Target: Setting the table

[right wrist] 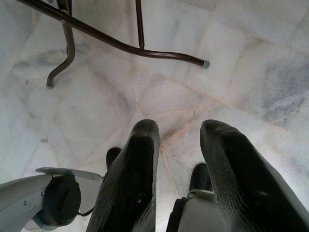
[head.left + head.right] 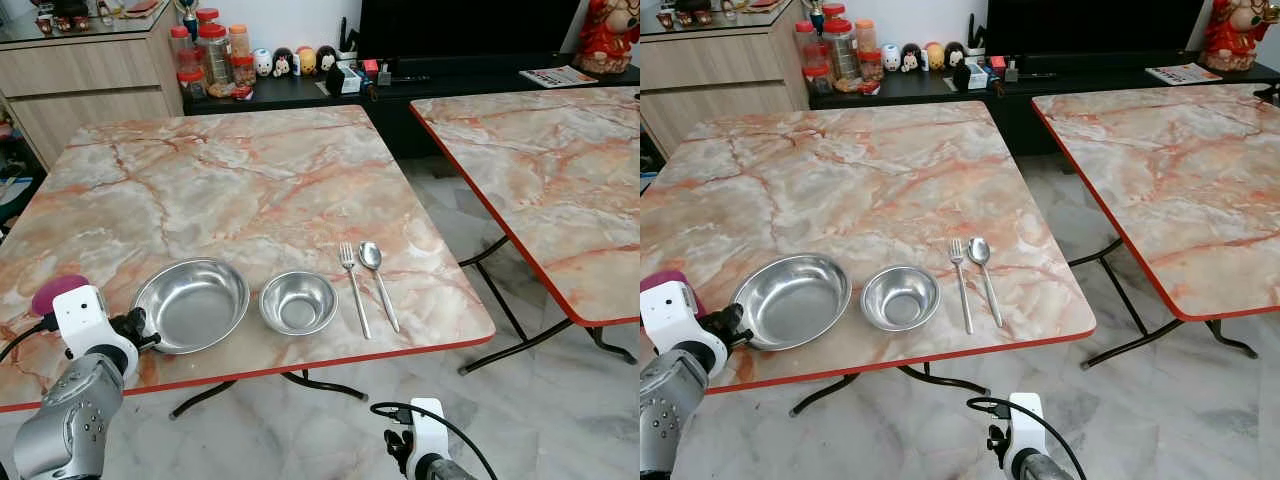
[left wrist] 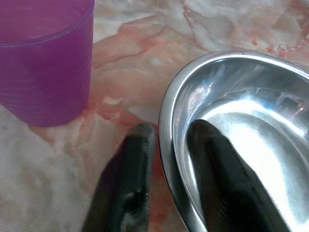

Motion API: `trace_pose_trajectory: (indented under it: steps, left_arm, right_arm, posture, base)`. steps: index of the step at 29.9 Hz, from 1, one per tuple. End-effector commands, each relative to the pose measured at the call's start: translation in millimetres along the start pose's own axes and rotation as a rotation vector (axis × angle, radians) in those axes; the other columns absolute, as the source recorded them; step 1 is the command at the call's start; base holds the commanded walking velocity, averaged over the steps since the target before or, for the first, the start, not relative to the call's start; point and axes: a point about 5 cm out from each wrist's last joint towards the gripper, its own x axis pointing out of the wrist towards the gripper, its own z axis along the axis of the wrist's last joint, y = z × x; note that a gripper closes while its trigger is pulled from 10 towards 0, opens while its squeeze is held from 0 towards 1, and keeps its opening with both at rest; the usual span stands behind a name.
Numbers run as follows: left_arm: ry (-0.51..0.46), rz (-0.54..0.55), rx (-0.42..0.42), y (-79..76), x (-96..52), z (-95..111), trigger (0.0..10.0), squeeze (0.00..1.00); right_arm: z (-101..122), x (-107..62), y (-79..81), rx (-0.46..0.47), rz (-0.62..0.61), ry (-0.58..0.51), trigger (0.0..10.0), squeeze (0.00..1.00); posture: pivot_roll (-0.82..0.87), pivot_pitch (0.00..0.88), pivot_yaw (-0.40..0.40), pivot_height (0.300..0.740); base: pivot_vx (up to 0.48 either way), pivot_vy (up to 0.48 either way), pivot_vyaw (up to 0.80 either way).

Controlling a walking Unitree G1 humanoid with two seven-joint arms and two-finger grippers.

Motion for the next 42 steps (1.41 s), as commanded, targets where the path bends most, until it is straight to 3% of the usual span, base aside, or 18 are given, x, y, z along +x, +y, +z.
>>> trace_pose_trajectory:
  steps: [1,11,12,42]
  left_arm:
    - [-0.028,-0.010,-0.004,-1.6,-1.1,6,10.0,1.00]
    - [-0.020,-0.001,0.020,-1.0,-1.0,4,10.0,1.00]
    - [-0.017,0.006,0.015,-1.7,-0.6,2,10.0,0.00]
    - [0.093,0.026,0.024,-3.7,5.0,-19,10.0,0.00]
  right_arm:
    - [1,0.4,0.8,0.008,0.003,0.005,10.0,0.00]
    - [0,0.1,0.1,0.007,0.001,0.008,10.0,0.00]
    - [0,0.1,0.1,0.005,0.001,0.008,10.0,0.00]
    - [-2,0.0,1.6,0.007,0.005,0.012,10.0,0.00]
  posture:
    - [0.00,0.000,0.018,0.740]
    - [0.00,0.000,0.018,0.740]
    - [0.00,0.000,0.018,0.740]
    - [-0.01,0.000,0.021,0.740]
  base:
    - [0.000,0.000,0.00]
    - [0.000,0.000,0.00]
    - [0.000,0.000,0.00]
    - [0.000,0.000,0.00]
